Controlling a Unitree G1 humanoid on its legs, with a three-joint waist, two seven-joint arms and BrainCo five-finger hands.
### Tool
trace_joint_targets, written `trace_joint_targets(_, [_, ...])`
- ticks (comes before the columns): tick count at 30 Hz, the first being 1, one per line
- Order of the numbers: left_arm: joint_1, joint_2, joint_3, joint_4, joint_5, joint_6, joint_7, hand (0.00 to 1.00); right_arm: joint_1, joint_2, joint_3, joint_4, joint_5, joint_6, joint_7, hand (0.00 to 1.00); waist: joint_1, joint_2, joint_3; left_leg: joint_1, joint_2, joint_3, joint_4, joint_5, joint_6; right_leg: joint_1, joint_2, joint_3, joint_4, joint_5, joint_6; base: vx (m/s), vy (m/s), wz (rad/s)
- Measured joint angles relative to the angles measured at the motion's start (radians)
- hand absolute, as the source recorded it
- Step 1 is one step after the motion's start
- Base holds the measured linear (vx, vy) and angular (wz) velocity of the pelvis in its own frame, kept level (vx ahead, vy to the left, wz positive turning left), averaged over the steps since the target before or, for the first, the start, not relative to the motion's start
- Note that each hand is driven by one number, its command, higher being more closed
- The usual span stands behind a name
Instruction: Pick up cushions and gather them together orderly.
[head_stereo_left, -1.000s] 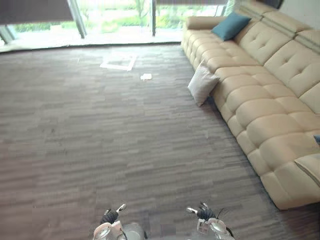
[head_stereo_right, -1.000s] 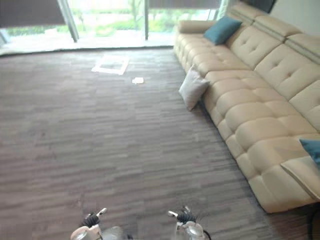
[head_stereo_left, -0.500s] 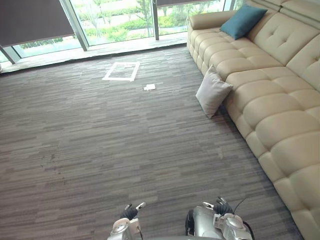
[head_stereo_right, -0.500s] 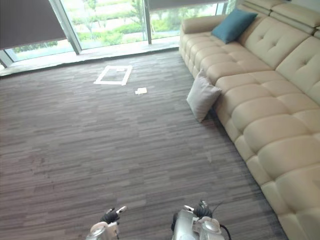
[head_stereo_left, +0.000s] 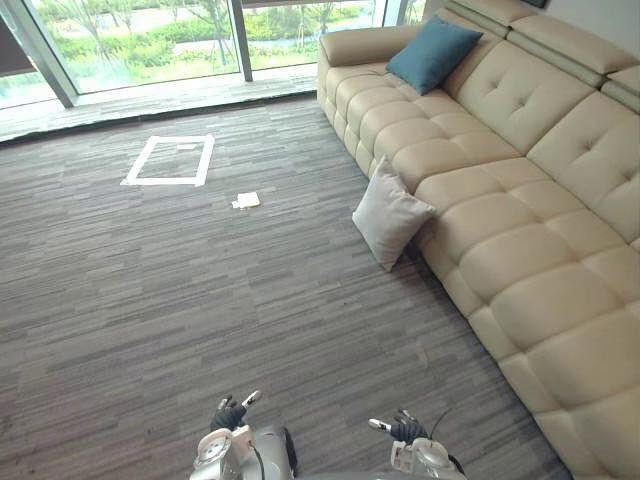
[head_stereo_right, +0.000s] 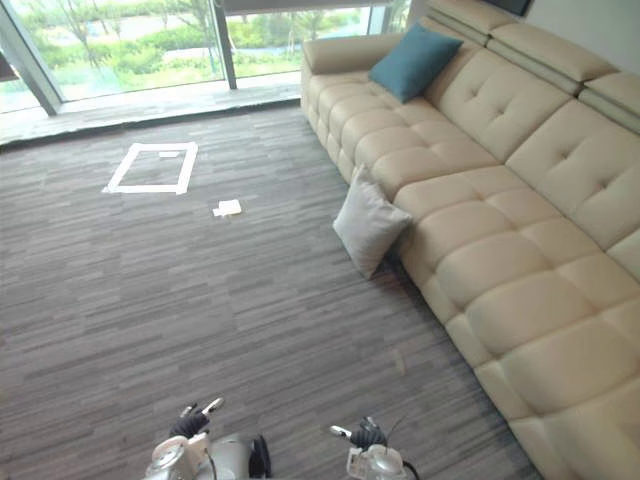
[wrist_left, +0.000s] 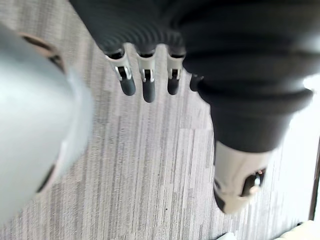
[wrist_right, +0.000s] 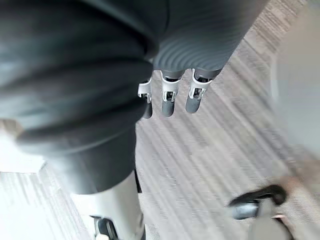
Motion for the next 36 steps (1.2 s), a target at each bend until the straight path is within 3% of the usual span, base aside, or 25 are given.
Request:
trace_joint_targets(2, [-0.005,-0.004,-0.026,0.013,0.000,0.006,0.000,0.00,0.003,-0.011,-0.002,-0.028,-0.001,-0.008,0.005,0.00,0.003,0.024,0.005,0.126,-0.002,0.002,-0.072,-0.024,0.001,-0.114,0.020,-0.056,0.124,-0.049,-0.047,0.46,0.138,-0.05])
trace_joint_targets(3, [-0.005,-0.004,-0.040,0.024,0.000,0.010,0.000,0.00,0.009,-0.013,-0.005,-0.048,0.000,-0.014,0.006,0.00,-0.003,0.034,0.003,0.181,-0.002,0.000,-0.123,-0.037,-0.008,-0.188,0.028,-0.113,0.115,-0.085,-0.072,0.46,0.119,0.07])
trace_joint_targets(6, [-0.010,-0.003,-0.060,0.037,0.002,0.014,-0.001,0.00,0.005,-0.015,-0.026,-0.067,0.000,-0.022,0.009,0.00,-0.017,0.025,0.011,0.305,-0.013,-0.019,-0.219,-0.046,-0.014,-0.285,0.023,-0.268,-0.134,-0.128,-0.129,0.39,0.023,0.36])
trace_joint_targets(7, [-0.013,-0.009,-0.062,0.040,0.004,0.015,-0.001,0.00,0.000,-0.018,-0.033,-0.066,0.000,-0.023,0.010,0.00,-0.027,0.025,0.012,0.334,-0.009,-0.034,-0.235,-0.069,-0.028,-0.301,0.032,-0.303,-0.266,-0.112,-0.153,0.60,-0.102,0.53])
trace_joint_targets(9, [-0.015,-0.017,-0.064,0.039,0.016,0.013,-0.002,0.00,-0.009,-0.023,-0.032,-0.058,0.000,-0.018,0.011,0.00,-0.033,0.014,0.017,0.385,-0.025,-0.063,-0.256,-0.112,-0.064,-0.297,0.049,-0.320,-0.496,-0.033,-0.160,0.58,-0.166,0.53])
trace_joint_targets(10, [-0.016,-0.019,-0.063,0.043,0.019,0.013,-0.002,0.00,-0.009,-0.028,-0.032,-0.059,0.000,-0.017,0.012,0.00,-0.041,0.007,0.019,0.427,-0.035,-0.096,-0.254,-0.138,-0.072,-0.293,0.055,-0.295,-0.506,0.051,-0.233,0.63,-0.178,0.36])
trace_joint_targets(11, [-0.011,-0.033,-0.062,0.046,0.021,0.016,-0.003,0.00,-0.017,-0.045,-0.031,-0.065,0.000,-0.019,0.013,0.00,-0.046,0.044,0.021,0.451,-0.021,-0.115,-0.251,-0.141,-0.070,-0.289,0.061,-0.304,-0.448,-0.010,-0.219,0.59,-0.164,0.22])
trace_joint_targets(12, [-0.005,-0.060,-0.062,0.044,0.027,0.015,-0.005,0.00,-0.020,-0.067,-0.030,-0.057,-0.001,-0.017,0.012,0.00,-0.048,0.075,0.012,0.437,0.005,-0.136,-0.196,-0.134,-0.077,-0.288,0.066,-0.317,-0.410,-0.066,-0.229,0.53,-0.173,0.11])
trace_joint_targets(14, [0.001,-0.069,-0.061,0.042,0.040,0.016,-0.008,0.00,-0.021,-0.082,-0.048,-0.059,0.000,-0.016,0.011,0.00,-0.051,0.110,0.000,0.335,0.051,-0.193,0.045,-0.114,-0.111,-0.269,0.086,-0.334,-0.380,-0.136,-0.235,0.52,-0.231,0.14])
trace_joint_targets(15, [-0.007,-0.069,-0.058,0.039,0.040,0.016,-0.008,0.00,-0.021,-0.085,-0.050,-0.059,0.001,-0.013,0.011,0.00,-0.051,0.121,0.005,0.266,0.079,-0.228,0.219,-0.061,-0.193,-0.233,0.098,-0.342,-0.392,-0.161,-0.234,0.52,-0.196,0.07])
trace_joint_targets(16, [-0.004,-0.070,-0.049,0.034,0.039,0.016,-0.008,0.00,-0.018,-0.087,-0.049,-0.057,0.001,-0.009,0.011,0.00,-0.052,0.128,0.010,0.176,0.116,-0.266,0.420,0.066,-0.266,-0.179,0.120,-0.346,-0.423,-0.179,-0.245,0.51,-0.130,-0.09])
trace_joint_targets(17, [0.005,-0.068,-0.035,0.022,0.038,0.015,-0.008,0.00,-0.020,-0.086,-0.049,-0.041,0.002,-0.006,0.010,0.00,-0.048,0.132,0.012,0.099,0.153,-0.262,0.582,0.078,-0.286,-0.120,0.145,-0.345,-0.463,-0.194,-0.255,0.51,-0.106,-0.20])
trace_joint_targets(19, [0.006,-0.063,-0.011,-0.004,0.037,0.014,-0.008,0.00,-0.033,-0.075,-0.046,-0.015,0.004,-0.001,0.003,0.00,-0.047,0.115,0.026,-0.009,0.193,-0.219,0.679,0.034,-0.216,-0.002,0.168,-0.336,-0.550,-0.212,-0.265,0.54,-0.082,-0.25])
trace_joint_targets(21, [0.007,-0.057,-0.009,-0.031,0.034,0.013,-0.007,0.00,-0.032,-0.058,-0.040,0.000,0.010,0.000,-0.001,0.00,-0.039,0.084,0.036,-0.104,0.206,-0.147,0.595,-0.016,-0.155,0.092,0.168,-0.306,-0.626,-0.205,-0.247,0.45,-0.031,-0.46])
trace_joint_targets(23, [0.005,-0.054,-0.008,-0.044,0.024,0.004,-0.006,0.00,-0.030,-0.051,-0.043,0.010,0.011,0.004,-0.008,0.00,-0.014,0.081,0.034,-0.165,0.188,-0.134,0.324,-0.035,-0.142,0.147,0.165,-0.245,-0.675,-0.217,-0.221,0.47,0.084,-0.87])
trace_joint_targets(26, [0.001,-0.057,0.009,-0.045,0.008,-0.007,-0.007,0.00,-0.028,-0.047,-0.040,0.019,0.011,0.005,-0.009,0.00,0.001,0.079,0.033,-0.213,0.119,-0.284,0.056,0.027,-0.152,0.177,0.142,-0.160,-0.664,-0.274,-0.172,0.48,0.288,-0.92])
trace_joint_targets(27, [0.004,-0.063,0.022,-0.042,0.006,-0.010,-0.006,0.00,-0.023,-0.047,-0.030,0.024,0.010,0.005,-0.011,0.00,0.006,0.072,0.024,-0.208,0.087,-0.315,0.057,0.107,-0.171,0.181,0.128,-0.114,-0.647,-0.306,-0.142,0.49,0.364,-1.01])
trace_joint_targets(30, [0.003,-0.022,0.039,-0.014,0.005,-0.007,-0.002,0.00,-0.005,-0.008,-0.021,0.024,0.008,0.005,-0.011,0.00,0.008,0.014,-0.019,-0.197,0.063,-0.203,0.124,0.012,-0.134,0.166,0.073,-0.006,-0.632,-0.290,-0.130,0.50,0.344,-0.89])
trace_joint_targets(32, [-0.005,-0.010,0.037,0.001,0.001,-0.006,-0.001,0.00,-0.005,0.010,-0.021,0.024,0.006,0.005,-0.010,0.00,0.009,-0.002,-0.022,-0.153,0.051,-0.149,0.116,-0.012,-0.102,0.108,0.047,0.009,-0.509,-0.245,-0.094,0.42,0.295,-0.80])
trace_joint_targets(33, [-0.011,-0.007,0.028,0.014,0.000,-0.003,-0.001,0.00,-0.012,0.010,-0.021,0.020,0.002,0.004,-0.007,0.00,0.009,0.002,-0.015,-0.092,0.042,-0.119,0.074,-0.022,-0.085,0.025,0.032,0.000,-0.331,-0.177,-0.077,0.35,0.221,-0.68])
trace_joint_targets(34, [-0.016,-0.006,0.027,0.032,-0.001,0.000,0.000,0.00,-0.015,0.008,-0.023,0.009,0.002,0.000,-0.007,0.00,0.004,0.017,-0.003,-0.021,0.036,-0.099,0.022,-0.030,-0.080,-0.046,0.013,-0.032,-0.176,-0.156,-0.071,0.40,0.225,-0.61])
trace_joint_targets(36, [-0.019,-0.003,0.009,0.047,-0.001,0.008,0.004,0.00,-0.015,0.006,-0.025,-0.003,0.001,-0.006,-0.006,0.00,-0.002,0.026,0.001,0.095,0.035,-0.051,-0.057,-0.030,-0.079,-0.127,-0.010,-0.134,-0.044,-0.164,-0.084,0.33,0.151,-0.54])
